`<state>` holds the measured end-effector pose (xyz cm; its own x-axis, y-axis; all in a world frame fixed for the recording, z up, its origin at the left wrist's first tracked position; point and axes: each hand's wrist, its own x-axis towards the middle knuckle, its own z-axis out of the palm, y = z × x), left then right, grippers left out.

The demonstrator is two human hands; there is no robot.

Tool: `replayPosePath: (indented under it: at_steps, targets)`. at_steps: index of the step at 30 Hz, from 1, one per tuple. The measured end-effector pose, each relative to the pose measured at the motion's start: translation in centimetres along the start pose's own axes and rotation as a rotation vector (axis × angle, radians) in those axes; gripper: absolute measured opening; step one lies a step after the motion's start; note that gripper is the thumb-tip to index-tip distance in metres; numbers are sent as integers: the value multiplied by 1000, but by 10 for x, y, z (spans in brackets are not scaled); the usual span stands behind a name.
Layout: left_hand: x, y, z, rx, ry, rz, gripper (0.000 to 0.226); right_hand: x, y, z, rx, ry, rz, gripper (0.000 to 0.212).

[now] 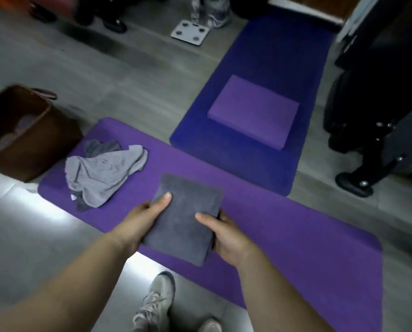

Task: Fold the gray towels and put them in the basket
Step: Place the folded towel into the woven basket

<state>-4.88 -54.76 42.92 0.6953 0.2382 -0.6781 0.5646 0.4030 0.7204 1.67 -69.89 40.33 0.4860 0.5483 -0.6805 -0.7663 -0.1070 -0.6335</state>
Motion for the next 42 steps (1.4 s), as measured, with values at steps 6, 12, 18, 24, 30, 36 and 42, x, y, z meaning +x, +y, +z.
replayPosePath:
  at_steps: [6, 12, 18, 24, 30, 36, 42]
  targets:
    - [-82, 32, -75, -36, 257, 86, 26, -28, -25, 100, -261, -176, 80, 43]
    - [-116, 64, -225, -50, 375, 175, 26, 9, -12, 258, -401, -211, -23, 31]
    - [-145, 91, -410, -143, 358, 144, 39, 70, 21, 439, -393, -305, 35, 22]
    - [-124, 140, -529, -79, 319, 104, 57, 131, 19, 542, -342, -302, 23, 30]
    - [-50, 190, -603, 0, 335, 73, 33, 218, -2, 596, -326, -230, -17, 62]
    - [52, 240, -726, 92, 415, 27, 24, 365, 0, 688, -218, -127, 23, 33]
    - [169, 250, -812, 147, 298, 15, 13, 471, 10, 720, -200, 61, 3, 29]
